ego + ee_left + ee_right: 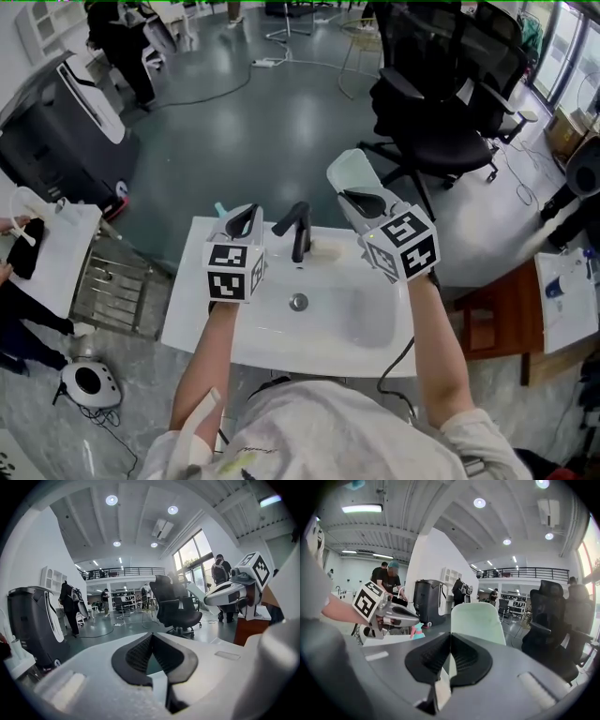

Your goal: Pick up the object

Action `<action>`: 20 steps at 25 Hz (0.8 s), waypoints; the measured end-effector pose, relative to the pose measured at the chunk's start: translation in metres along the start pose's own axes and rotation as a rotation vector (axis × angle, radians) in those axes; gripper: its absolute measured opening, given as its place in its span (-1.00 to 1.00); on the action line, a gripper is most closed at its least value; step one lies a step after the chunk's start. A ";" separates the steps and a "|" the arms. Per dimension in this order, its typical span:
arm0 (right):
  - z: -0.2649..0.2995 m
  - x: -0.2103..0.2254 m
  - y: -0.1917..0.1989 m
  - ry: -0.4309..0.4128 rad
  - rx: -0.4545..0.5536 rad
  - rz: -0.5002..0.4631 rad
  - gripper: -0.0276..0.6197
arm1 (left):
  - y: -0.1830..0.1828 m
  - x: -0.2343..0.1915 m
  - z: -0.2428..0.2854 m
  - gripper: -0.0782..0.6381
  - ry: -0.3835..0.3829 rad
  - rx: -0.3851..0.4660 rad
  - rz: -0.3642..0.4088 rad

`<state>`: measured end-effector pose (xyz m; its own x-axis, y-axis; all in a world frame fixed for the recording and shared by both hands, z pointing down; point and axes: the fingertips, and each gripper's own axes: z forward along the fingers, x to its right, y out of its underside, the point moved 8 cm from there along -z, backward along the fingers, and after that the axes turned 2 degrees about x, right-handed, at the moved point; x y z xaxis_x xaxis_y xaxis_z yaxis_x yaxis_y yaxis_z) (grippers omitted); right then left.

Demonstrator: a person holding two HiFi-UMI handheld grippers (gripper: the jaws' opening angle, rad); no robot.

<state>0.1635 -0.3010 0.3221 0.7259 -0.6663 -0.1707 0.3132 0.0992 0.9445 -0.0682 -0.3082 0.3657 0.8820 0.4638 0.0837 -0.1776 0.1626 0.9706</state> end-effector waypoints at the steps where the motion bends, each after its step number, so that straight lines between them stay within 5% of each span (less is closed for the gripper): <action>1: -0.002 -0.001 -0.002 0.005 0.016 0.010 -0.89 | 0.000 0.000 0.001 -0.79 0.002 0.000 0.000; 20: -0.026 -0.001 -0.002 0.133 0.155 0.179 -0.89 | 0.001 0.005 0.002 -0.79 0.024 -0.011 0.009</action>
<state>0.1779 -0.2809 0.3132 0.8383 -0.5447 -0.0231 0.0830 0.0857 0.9929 -0.0627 -0.3077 0.3677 0.8697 0.4860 0.0867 -0.1902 0.1678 0.9673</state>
